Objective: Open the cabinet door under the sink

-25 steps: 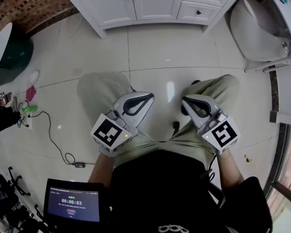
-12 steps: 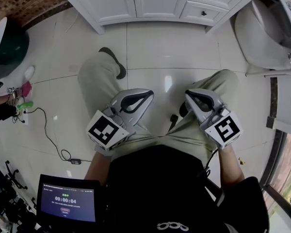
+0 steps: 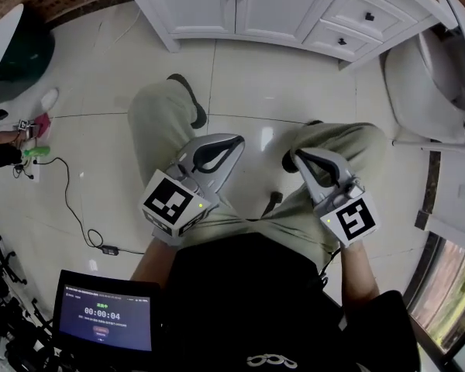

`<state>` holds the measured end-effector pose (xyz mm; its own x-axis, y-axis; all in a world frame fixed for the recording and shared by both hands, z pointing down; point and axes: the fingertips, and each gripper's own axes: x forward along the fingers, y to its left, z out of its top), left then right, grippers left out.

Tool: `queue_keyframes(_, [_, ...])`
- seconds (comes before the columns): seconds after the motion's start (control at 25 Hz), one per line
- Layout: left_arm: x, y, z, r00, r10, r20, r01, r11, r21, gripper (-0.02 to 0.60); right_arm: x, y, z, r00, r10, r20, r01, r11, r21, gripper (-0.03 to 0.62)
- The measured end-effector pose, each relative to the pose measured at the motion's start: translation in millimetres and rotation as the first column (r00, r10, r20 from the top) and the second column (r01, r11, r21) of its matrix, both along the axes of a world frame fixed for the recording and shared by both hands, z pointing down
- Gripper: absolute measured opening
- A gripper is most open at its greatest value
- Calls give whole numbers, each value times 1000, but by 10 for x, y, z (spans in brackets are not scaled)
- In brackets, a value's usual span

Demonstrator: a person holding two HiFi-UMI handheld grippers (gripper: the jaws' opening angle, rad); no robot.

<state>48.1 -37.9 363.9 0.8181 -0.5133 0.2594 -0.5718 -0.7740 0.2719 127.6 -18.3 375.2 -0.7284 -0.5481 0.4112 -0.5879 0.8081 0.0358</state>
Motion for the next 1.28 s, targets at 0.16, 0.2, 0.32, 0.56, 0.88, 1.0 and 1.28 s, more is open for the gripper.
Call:
queue_keyframes(0.16, [-68, -196, 195, 999, -1, 32, 2, 1000, -25, 15, -101, -119, 182, 999, -40, -22, 40, 999, -23, -9])
queue_keyframes(0.2, [-72, -185, 209, 999, -3, 47, 4, 1000, -27, 15, -80, -116, 231, 999, -32, -10, 31, 998, -51, -9])
queue_keyframes(0.32, [-44, -138, 244, 998, 7, 69, -5, 1000, -30, 15, 5, -147, 225, 998, 21, 56, -14, 993, -116, -9])
queue_keyframes(0.56, [-29, -220, 157, 999, -18, 44, 18, 1000, -3, 15, 57, -222, 172, 996, 23, 82, -15, 995, -99, -9])
queue_keyframes(0.88, [-98, -470, 36, 998, -51, 43, 48, 997, 62, 15, -82, -574, 127, 998, 18, 58, -15, 998, -53, -9])
queue_keyframes(1.0, [-250, -650, -108, 997, -72, 27, 70, 995, 70, 15, -278, -960, 68, 999, 38, 38, -37, 999, -38, -9])
queue_keyframes(1.28, [-269, -824, -364, 990, -139, -4, 138, 987, 78, 15, -614, -1821, 339, 998, 61, 20, -59, 996, -72, -9])
